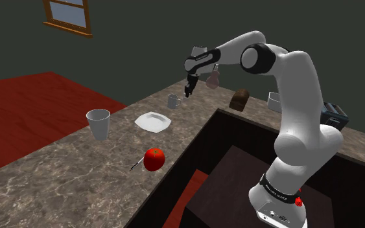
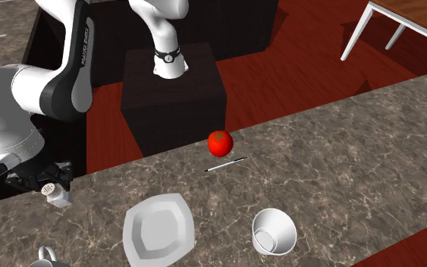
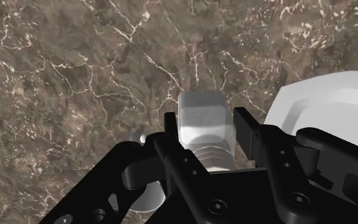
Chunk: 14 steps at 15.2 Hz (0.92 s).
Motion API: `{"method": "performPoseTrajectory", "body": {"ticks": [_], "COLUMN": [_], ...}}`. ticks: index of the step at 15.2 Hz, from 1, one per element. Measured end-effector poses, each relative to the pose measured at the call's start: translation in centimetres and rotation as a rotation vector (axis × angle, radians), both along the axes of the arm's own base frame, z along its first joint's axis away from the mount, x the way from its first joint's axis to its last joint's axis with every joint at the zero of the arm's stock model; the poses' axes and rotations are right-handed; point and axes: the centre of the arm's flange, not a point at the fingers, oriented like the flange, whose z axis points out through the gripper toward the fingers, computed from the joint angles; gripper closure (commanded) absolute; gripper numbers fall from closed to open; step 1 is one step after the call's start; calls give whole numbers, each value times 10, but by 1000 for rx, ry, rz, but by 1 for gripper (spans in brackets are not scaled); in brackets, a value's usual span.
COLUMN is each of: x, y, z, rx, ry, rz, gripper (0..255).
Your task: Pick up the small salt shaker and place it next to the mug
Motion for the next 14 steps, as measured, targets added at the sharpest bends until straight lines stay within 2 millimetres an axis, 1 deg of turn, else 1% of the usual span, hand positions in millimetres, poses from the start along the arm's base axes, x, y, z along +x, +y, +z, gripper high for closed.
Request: {"method": "performPoseTrajectory", "body": {"ticks": [14], "x": [1], "y": [0], "z": [-74], "rx": [0], "ry": [0], "rz": [0], "gripper": [255]}}
